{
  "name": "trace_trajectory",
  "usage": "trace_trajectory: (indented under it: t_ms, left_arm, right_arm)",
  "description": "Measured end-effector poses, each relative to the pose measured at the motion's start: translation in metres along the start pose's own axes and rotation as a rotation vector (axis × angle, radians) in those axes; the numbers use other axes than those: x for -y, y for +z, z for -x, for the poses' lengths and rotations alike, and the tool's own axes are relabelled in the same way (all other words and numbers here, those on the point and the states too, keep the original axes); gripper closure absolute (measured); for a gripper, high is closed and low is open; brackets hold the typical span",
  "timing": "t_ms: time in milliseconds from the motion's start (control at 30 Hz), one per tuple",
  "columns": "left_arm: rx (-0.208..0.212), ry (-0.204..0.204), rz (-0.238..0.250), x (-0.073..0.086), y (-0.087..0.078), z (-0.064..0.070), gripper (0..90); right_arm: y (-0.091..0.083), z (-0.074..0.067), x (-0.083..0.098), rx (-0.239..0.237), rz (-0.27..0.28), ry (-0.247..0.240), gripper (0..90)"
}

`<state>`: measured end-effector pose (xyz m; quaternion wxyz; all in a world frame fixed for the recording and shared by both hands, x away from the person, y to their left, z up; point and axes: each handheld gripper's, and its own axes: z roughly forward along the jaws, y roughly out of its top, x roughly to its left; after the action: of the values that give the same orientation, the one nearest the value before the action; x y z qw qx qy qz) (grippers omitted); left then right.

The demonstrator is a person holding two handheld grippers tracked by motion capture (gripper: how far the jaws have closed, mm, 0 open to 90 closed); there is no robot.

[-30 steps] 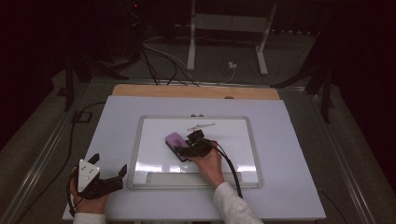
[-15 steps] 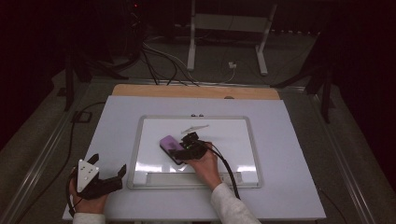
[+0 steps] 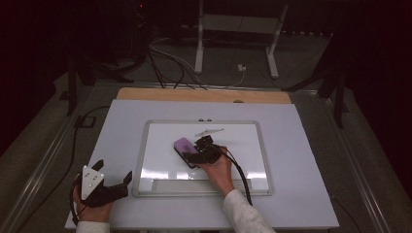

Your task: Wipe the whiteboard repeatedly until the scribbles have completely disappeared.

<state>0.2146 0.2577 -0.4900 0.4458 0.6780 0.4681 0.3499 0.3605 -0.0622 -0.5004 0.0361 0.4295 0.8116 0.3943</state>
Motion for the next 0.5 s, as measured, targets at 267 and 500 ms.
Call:
trace_trajectory:
  t_ms: [267, 500]
  left_arm:
    - [0.000, 0.000, 0.000, 0.000, 0.000, 0.000, 0.9]
    - [-0.001, -0.002, 0.001, 0.000, -0.001, -0.001, 0.9]
  right_arm:
    - [0.010, -0.029, 0.004, -0.147, -0.033, -0.049, 41.2]
    - [0.006, -0.012, -0.001, -0.058, -0.016, -0.023, 41.1]
